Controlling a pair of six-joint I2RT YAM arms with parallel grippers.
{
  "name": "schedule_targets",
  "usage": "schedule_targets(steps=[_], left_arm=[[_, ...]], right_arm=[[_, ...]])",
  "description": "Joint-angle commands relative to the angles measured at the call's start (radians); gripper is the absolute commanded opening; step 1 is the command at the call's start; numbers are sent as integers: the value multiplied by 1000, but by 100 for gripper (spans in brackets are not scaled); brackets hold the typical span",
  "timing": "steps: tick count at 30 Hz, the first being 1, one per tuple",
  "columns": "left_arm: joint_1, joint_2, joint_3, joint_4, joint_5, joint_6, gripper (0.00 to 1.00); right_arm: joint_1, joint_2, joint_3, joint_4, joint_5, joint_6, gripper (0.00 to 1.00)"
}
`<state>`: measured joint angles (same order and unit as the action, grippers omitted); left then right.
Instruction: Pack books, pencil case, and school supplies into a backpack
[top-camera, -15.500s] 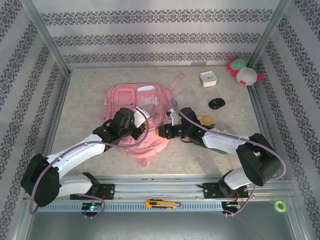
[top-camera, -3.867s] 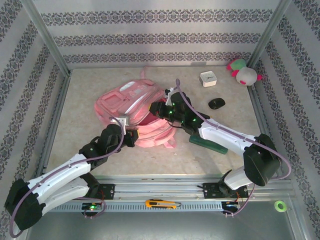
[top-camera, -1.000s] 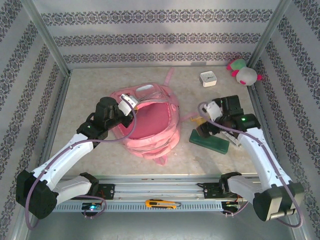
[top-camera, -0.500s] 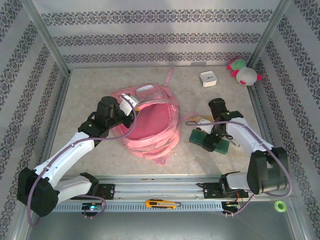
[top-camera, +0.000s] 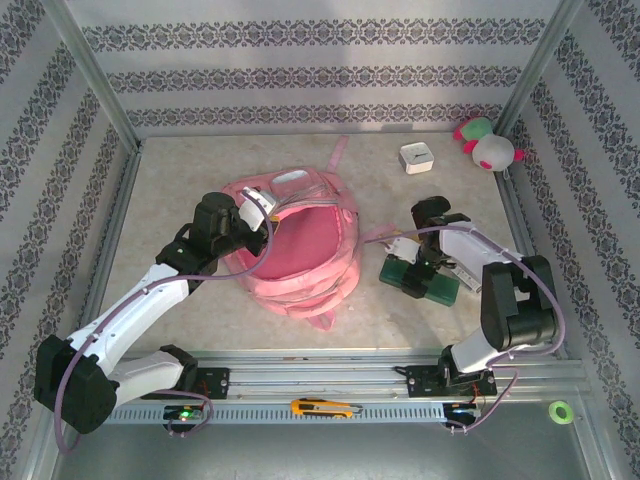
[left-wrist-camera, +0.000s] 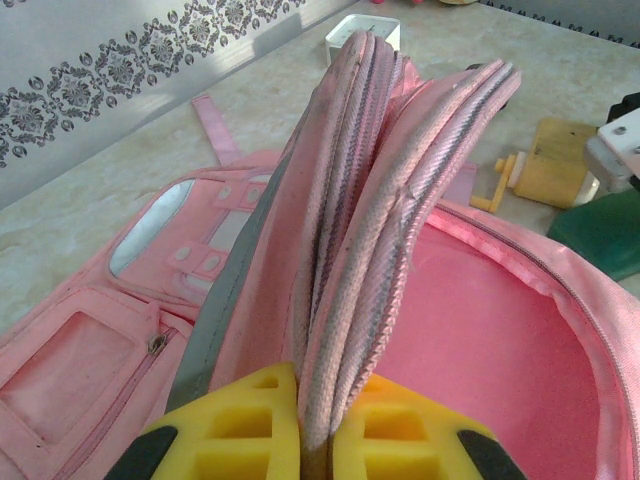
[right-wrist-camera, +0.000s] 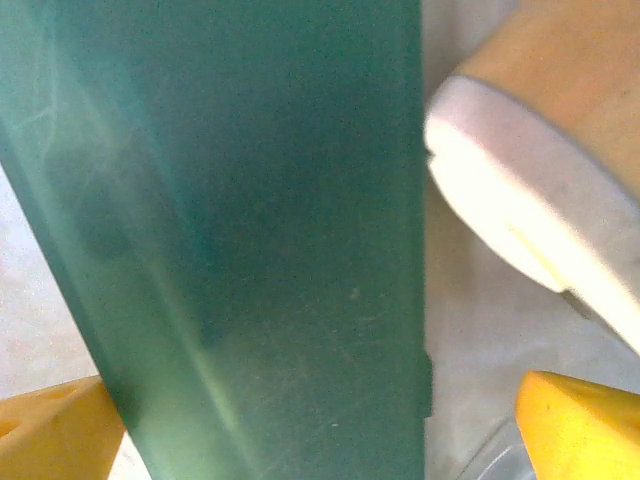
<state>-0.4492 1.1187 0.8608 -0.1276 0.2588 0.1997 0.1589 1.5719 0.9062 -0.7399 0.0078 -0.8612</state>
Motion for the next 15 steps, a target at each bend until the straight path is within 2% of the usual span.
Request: schedule_targets(steps=[1, 6, 8, 11, 13, 15], left_arm=[[7, -4, 57, 63, 35, -37, 0], [7, -10, 52, 63, 33, -42, 1], [7, -15, 51, 59, 30, -40, 1], [7, -19, 53, 53, 31, -39, 1], [7, -24, 53, 48, 30, -41, 1], [6, -31, 55, 46, 32, -48, 1]], right_arm=[[0, 85, -9, 43, 10, -1, 96], [21, 114, -9, 61, 36, 6, 91], [32, 106, -3, 60, 31, 17, 82], [50, 59, -6, 61, 39, 31, 62], [69, 10, -15, 56, 52, 40, 55], [88, -53, -16, 29, 63, 49, 52]])
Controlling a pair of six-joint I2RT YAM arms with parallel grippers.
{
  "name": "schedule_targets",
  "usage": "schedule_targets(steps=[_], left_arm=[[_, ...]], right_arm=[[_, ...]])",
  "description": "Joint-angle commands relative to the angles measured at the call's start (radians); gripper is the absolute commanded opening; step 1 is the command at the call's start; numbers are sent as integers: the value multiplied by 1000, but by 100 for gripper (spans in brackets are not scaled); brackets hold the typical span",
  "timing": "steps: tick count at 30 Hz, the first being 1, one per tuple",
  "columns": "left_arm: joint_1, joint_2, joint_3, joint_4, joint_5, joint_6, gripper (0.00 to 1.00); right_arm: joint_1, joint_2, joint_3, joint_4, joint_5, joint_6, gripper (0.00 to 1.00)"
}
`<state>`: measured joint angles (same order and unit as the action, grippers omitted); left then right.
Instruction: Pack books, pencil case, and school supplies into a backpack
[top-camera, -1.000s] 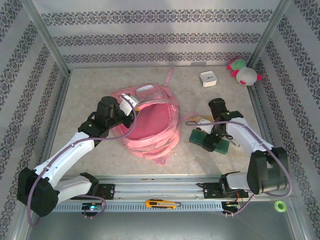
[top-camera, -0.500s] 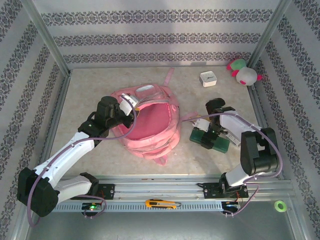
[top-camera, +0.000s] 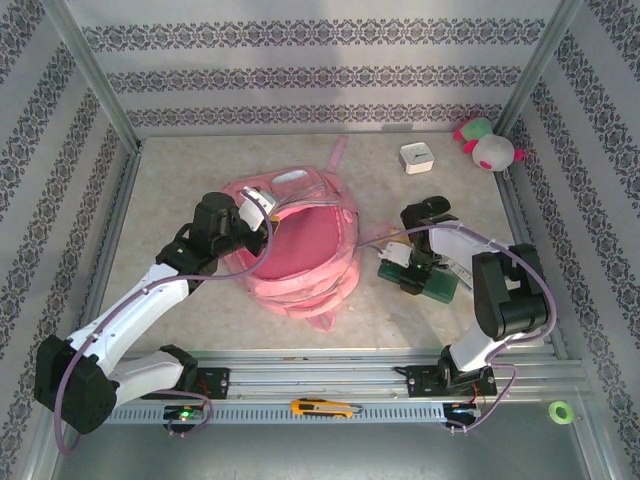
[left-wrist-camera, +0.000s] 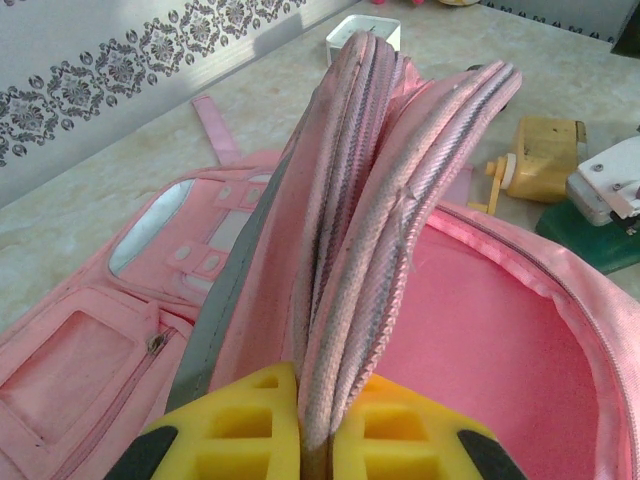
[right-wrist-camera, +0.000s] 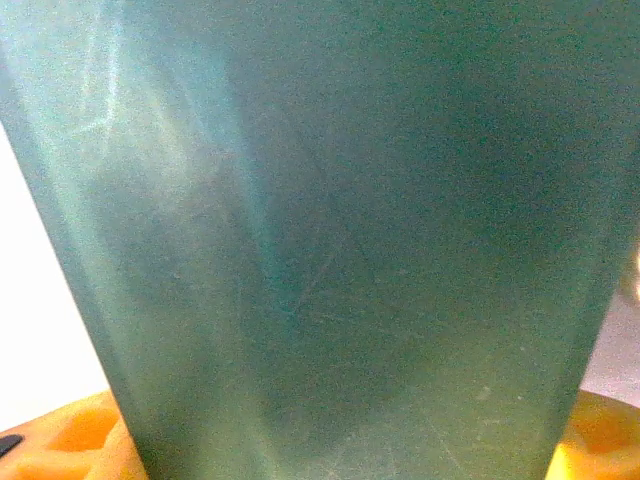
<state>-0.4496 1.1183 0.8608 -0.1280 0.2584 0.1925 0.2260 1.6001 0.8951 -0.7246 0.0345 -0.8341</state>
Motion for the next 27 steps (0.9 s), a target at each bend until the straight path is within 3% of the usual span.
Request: schedule_targets(steps=[1, 7, 9, 14, 19, 21, 24, 27], left_arm=[[8, -35, 55, 44, 33, -48, 1], [6, -37, 60, 51, 42, -85, 1], [7, -35, 62, 56, 38, -111, 1], [7, -37, 68, 55, -35, -187, 1], [7, -41, 72, 58, -63, -222, 0], [8, -39, 70, 72, -48, -240, 0], [6, -37, 62, 95, -35, -270, 0], [6, -33, 55, 112, -19, -292, 0]], right_arm=[[32, -124, -3, -9, 39, 32, 51], [76, -353, 102, -169, -75, 225, 47], [102, -406, 146, -183, -118, 377, 46], [169, -500, 187, -117, -244, 942, 42], [262, -566, 112, 93, -276, 1463, 44], [308, -584, 31, 270, -304, 1656, 44], [389, -565, -77, 580, -309, 1875, 44], [448, -504, -87, 714, -261, 1989, 45]])
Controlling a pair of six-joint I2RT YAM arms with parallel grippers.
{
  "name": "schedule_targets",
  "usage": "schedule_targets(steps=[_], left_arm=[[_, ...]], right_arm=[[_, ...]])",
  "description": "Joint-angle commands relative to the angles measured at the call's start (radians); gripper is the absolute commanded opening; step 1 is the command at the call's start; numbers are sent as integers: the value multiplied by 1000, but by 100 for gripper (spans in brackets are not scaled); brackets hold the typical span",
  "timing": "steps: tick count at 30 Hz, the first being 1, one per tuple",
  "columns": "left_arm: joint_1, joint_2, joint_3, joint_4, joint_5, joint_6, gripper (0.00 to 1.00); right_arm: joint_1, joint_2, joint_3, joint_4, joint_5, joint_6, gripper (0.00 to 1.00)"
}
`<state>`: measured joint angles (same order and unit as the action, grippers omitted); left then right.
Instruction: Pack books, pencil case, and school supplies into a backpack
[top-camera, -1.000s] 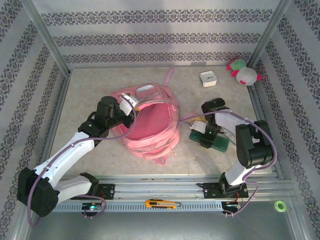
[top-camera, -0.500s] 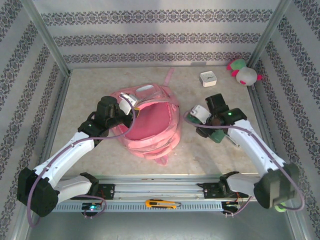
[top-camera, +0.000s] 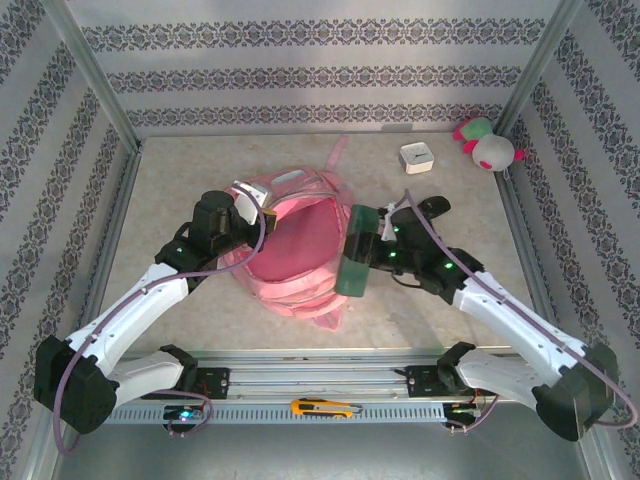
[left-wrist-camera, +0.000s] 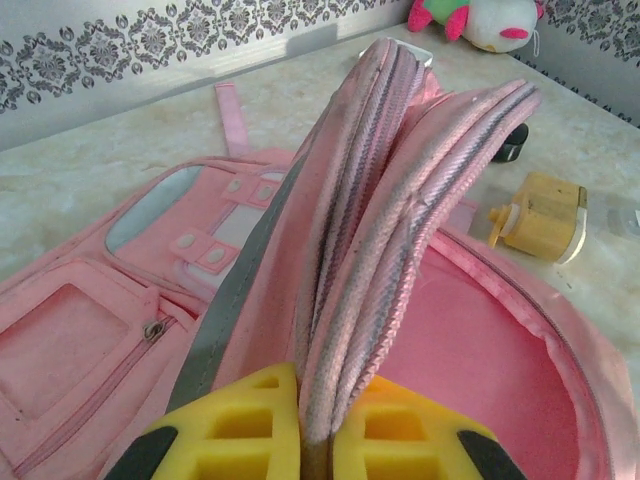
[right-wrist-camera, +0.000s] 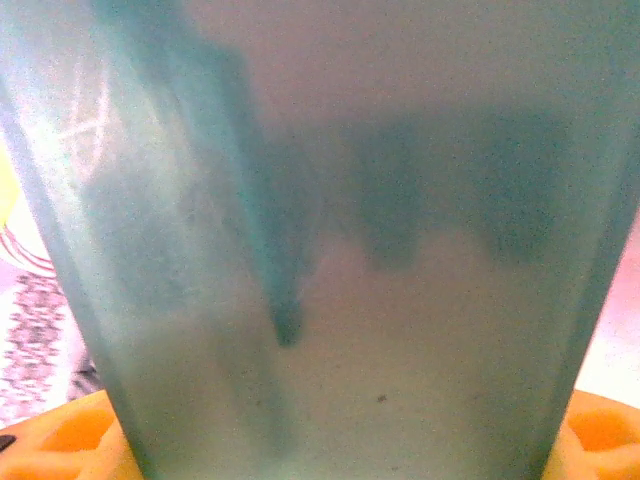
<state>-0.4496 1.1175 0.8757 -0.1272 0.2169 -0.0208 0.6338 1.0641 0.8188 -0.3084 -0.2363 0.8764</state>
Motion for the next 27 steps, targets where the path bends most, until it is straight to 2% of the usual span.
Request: schedule_targets(steps=[1, 6, 14, 16, 19, 27], left_arm=[[6, -31, 40, 115, 28, -85, 0], [7, -26, 39, 130, 45, -105, 0], [6, -32, 40, 177, 91, -148, 0], [7, -34, 43, 185, 104, -154, 0], [7, -35, 49, 184, 108, -154, 0], [7, -36, 51, 181, 103, -149, 0]], right_arm=[[59, 51, -13, 336, 31, 307, 45], [131, 192, -21, 544, 106, 454, 46], [177, 372, -22, 695, 228, 621, 48], [176, 390, -22, 701, 261, 638, 56], [172, 407, -6, 689, 260, 634, 78], [182, 370, -38, 655, 246, 617, 85]])
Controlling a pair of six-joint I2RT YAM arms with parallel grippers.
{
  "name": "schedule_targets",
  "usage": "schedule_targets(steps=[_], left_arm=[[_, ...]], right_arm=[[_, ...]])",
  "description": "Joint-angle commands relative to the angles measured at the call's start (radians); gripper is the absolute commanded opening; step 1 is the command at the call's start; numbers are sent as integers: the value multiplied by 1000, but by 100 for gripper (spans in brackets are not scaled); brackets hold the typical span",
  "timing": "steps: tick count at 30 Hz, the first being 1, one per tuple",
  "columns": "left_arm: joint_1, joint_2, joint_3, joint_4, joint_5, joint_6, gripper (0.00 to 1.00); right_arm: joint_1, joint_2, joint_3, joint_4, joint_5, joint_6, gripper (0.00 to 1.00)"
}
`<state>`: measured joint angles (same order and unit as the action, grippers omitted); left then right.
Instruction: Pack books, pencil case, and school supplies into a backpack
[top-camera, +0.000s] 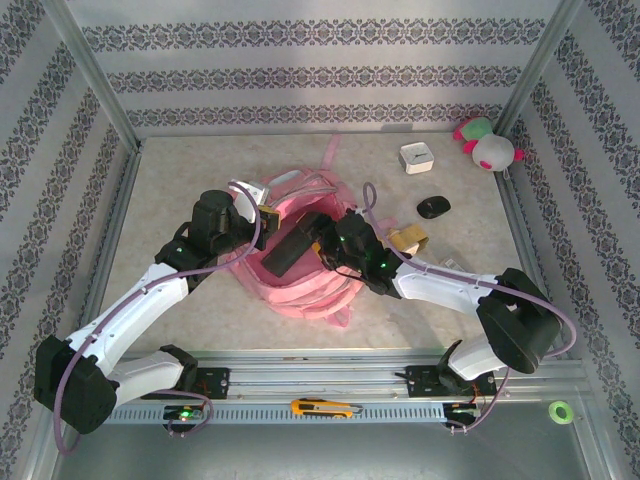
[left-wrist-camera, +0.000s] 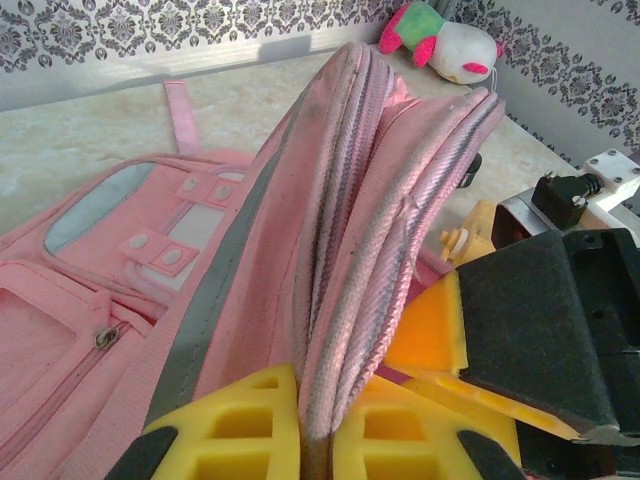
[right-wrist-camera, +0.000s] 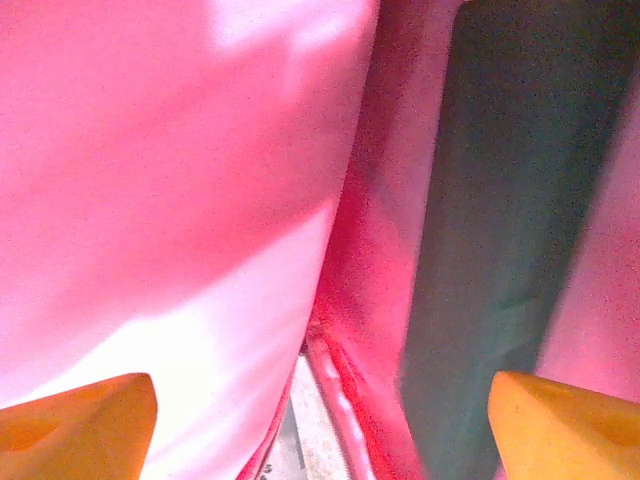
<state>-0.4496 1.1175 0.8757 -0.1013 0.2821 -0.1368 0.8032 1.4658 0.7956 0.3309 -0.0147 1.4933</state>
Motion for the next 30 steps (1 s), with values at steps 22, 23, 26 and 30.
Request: schedule_targets(steps=[22, 23, 26, 30], left_arm=[[8, -36, 66, 174, 99, -23, 0], [7, -36, 66, 173, 101, -24, 0], [8, -36, 70, 181, 114, -25, 0], [6, -35, 72, 190, 137, -33, 0]], right_arm=[[137, 294, 125, 130, 95, 47, 45], [135, 315, 138, 140, 92, 48, 43], [126, 372, 184, 173, 99, 32, 35], [84, 465, 265, 242, 88, 5, 26]])
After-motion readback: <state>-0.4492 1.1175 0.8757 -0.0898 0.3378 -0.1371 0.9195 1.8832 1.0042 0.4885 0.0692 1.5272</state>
